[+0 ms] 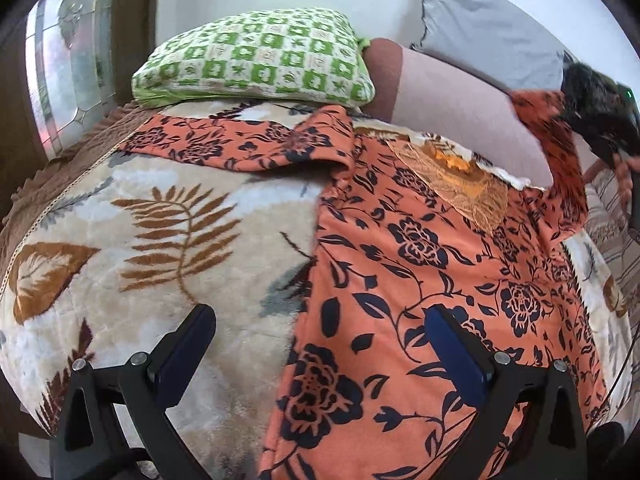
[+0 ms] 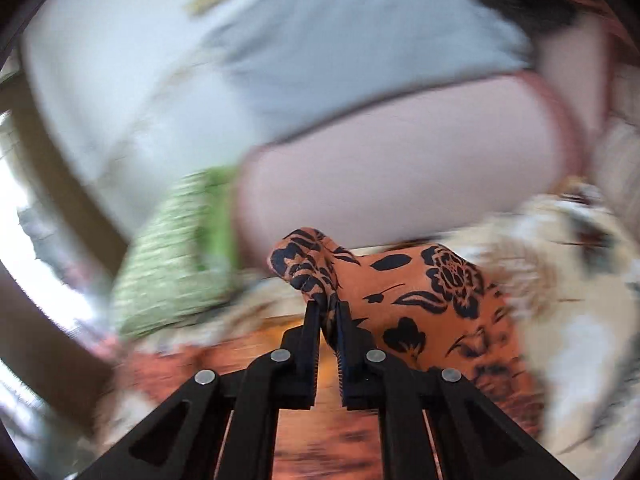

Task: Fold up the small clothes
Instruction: 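Fold the held side and sleeve over the blouse body with the right tool, then grasp the other sleeve and side edge with the left tool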

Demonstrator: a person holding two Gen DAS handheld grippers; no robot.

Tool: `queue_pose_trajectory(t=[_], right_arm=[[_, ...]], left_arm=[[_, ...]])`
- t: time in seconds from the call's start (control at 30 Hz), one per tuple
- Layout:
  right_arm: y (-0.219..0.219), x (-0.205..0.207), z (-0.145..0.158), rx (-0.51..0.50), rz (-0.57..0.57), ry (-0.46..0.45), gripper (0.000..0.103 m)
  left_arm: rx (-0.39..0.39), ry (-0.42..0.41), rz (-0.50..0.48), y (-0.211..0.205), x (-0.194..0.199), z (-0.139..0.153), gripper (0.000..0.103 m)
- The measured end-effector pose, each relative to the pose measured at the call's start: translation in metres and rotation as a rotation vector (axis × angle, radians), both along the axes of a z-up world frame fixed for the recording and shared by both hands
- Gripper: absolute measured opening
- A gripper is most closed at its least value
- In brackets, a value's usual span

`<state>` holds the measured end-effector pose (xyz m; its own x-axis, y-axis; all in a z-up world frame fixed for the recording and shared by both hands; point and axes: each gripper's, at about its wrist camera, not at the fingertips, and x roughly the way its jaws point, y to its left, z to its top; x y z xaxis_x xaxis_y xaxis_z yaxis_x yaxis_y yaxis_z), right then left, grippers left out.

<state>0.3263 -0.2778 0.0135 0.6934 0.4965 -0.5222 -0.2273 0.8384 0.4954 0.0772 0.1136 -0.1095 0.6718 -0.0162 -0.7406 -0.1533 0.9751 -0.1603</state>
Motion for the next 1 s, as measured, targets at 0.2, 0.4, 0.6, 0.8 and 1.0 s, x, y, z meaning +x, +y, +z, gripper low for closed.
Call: queue_pose_trajectory(t=[0.2, 0.4, 0.6, 0.8, 1.0], right_arm=[[0.159, 0.023, -0.088, 0.031, 0.199, 0.161, 0.022], [0.189, 0.024, -0.165, 0.037, 0.250, 0.340, 0.074], [0.121, 0.032, -0.131, 0.123, 0.114, 0.244, 0.084], [0.108, 0.050, -0.194, 0.128, 0.075, 0.392, 0.089], [0.122, 0.061, -0.191, 0.099, 0.095, 0.424, 0.089]], left_arm=[[-0.010, -0.017, 0.049, 0.024, -0.013, 0.007, 0.103], [0.002, -0.032, 0.094, 0.047, -0.020, 0.011, 0.103], [-0.078, -0.017, 0.148, 0.073, -0.004, 0.010, 0.103], [-0.234, -0.052, 0.234, 0.137, 0.043, 0.021, 0.103], [-0.570, -0.071, 0.402, 0.247, 0.126, -0.012, 0.103]])
